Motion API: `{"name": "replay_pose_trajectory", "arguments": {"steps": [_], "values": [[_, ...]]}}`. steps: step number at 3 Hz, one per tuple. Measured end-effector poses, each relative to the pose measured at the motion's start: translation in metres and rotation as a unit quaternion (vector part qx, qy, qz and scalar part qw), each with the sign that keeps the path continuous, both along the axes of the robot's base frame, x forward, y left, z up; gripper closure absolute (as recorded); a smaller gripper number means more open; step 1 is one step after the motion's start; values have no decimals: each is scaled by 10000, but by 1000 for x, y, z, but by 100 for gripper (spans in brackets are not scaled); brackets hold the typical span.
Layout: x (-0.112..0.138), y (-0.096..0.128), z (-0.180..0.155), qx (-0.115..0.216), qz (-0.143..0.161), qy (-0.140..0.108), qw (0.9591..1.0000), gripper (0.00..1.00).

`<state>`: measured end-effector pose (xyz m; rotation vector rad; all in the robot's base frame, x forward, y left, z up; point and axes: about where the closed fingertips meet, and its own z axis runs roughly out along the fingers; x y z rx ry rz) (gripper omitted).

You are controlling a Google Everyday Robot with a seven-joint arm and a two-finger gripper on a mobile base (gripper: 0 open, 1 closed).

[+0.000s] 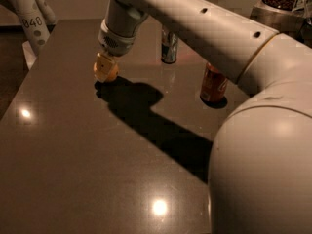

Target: Pick orange

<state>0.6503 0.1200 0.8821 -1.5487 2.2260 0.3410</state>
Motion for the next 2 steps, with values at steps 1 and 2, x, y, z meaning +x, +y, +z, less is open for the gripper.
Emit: {"name": "replay_pose_trajectory", "arguments": {"steps": [1, 2], "values": [[-9, -21, 31, 234, 115, -161, 9995, 95], [-21, -41, 65, 447, 310, -378, 9978, 100]]}}
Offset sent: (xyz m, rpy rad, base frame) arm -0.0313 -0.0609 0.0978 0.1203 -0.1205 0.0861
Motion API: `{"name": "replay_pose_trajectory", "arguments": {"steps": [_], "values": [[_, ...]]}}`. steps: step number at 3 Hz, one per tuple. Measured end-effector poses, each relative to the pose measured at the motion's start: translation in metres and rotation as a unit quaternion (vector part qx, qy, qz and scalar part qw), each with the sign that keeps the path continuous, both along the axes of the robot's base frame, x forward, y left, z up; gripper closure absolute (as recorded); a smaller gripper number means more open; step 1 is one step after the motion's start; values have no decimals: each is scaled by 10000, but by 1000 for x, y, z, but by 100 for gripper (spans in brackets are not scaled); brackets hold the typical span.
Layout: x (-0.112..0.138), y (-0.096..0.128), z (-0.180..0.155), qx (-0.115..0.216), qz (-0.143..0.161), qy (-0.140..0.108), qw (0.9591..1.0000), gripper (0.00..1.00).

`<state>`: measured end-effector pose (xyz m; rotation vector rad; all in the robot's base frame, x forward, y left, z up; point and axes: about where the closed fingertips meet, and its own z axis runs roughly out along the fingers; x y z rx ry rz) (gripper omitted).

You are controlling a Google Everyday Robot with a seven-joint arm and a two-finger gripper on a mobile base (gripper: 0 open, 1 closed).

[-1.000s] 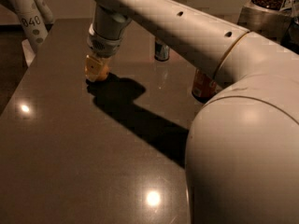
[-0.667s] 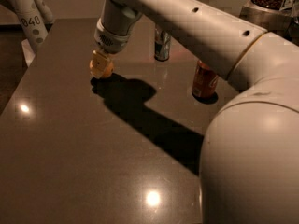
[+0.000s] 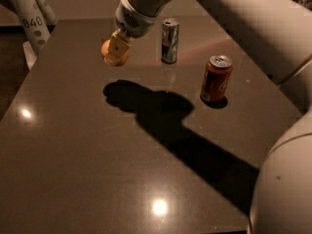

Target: Pick orange

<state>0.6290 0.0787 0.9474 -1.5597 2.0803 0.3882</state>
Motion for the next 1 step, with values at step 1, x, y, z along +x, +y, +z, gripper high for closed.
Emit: {"name": "replay_pose_trajectory", "arguments": {"steps": [1], "values": [[-6, -12, 15, 135, 99, -64, 9998, 100]]}}
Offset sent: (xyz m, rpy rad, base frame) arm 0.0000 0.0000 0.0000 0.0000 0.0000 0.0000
